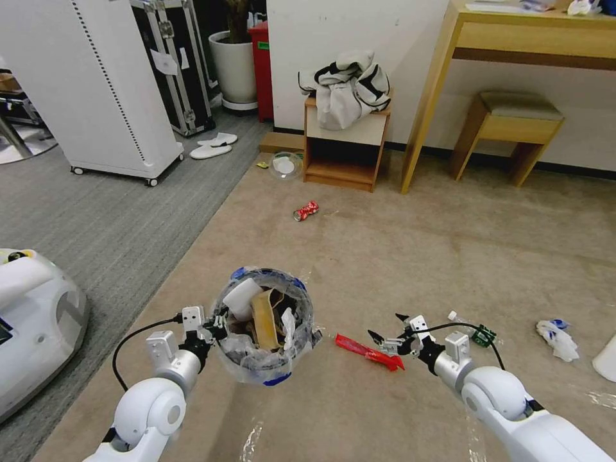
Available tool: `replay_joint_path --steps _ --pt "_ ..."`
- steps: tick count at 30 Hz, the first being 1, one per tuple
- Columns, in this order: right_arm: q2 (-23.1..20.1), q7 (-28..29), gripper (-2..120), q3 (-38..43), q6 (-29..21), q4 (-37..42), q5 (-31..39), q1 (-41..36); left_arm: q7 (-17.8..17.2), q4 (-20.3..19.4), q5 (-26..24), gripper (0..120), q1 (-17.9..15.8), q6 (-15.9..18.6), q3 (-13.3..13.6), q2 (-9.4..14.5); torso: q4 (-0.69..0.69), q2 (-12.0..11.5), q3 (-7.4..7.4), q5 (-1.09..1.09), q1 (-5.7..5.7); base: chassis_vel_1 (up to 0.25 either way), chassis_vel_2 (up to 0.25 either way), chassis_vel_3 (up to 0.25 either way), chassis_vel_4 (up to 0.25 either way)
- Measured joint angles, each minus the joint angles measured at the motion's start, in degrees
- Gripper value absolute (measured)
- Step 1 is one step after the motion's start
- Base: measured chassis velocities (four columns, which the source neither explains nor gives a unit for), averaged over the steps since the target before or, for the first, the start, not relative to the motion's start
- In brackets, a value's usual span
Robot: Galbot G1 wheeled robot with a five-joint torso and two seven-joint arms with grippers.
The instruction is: Pick up the trash bin and place the garbage on the floor into it.
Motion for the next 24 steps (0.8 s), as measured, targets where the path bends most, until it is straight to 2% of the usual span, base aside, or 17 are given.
replay_joint_path --steps 4,10,14,24 --pt "-0.8 -0.4 100 -2.9 -2.4 -3.4 3.5 3.4 0.0 0.3 0.0 1 -0.4 0.0 0.1 0.0 0.00 0.0 0.00 0.00 0.00 0.000 0.000 0.000 0.000" --pt "-1.3 -2.0 100 -7.2 -3.7 -7.7 3.9 7.3 -0.1 1.0 -0.2 1 -1.3 0.0 -0.1 0.1 0.00 0.0 0.00 0.00 0.00 0.000 0.000 0.000 0.000" --pt "-0.2 -2.9 100 -10.0 -3.5 -11.5 3.2 9.5 -0.2 2.3 -0.5 1 -2.6 0.0 -0.4 0.2 0.00 0.0 0.00 0.00 0.00 0.000 0.000 0.000 0.000" --pt "0.1 -4.7 100 -12.0 -2.3 -15.3 1.2 10.7 -0.4 4.4 -0.8 1 -4.6 0.0 -0.2 -0.1 0.00 0.0 0.00 -0.01 0.00 0.000 0.000 0.000 0.000"
